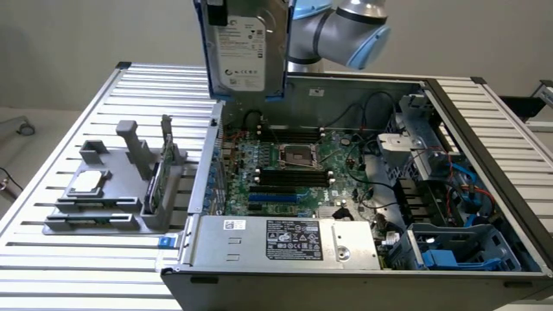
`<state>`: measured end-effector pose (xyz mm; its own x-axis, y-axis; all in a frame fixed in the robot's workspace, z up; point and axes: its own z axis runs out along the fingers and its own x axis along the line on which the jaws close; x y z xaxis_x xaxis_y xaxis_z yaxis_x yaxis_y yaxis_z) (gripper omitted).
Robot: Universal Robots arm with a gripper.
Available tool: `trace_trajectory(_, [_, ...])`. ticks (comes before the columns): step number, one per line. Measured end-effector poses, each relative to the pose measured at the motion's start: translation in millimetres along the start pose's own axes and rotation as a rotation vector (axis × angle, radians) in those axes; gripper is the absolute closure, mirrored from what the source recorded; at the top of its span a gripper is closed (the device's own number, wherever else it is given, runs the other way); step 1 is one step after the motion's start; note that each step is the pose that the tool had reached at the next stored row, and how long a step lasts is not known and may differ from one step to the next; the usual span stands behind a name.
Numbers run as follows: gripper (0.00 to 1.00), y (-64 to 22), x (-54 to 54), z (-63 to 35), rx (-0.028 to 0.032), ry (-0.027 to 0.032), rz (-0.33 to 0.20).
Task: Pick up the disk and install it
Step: 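Pick up the disk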
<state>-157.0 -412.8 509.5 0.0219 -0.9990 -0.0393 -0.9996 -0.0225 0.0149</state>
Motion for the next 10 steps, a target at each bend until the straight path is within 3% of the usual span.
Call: trace_trajectory(10, [0.67,-43.2,21.3,3.7,-0.0001,0.0001,0.000])
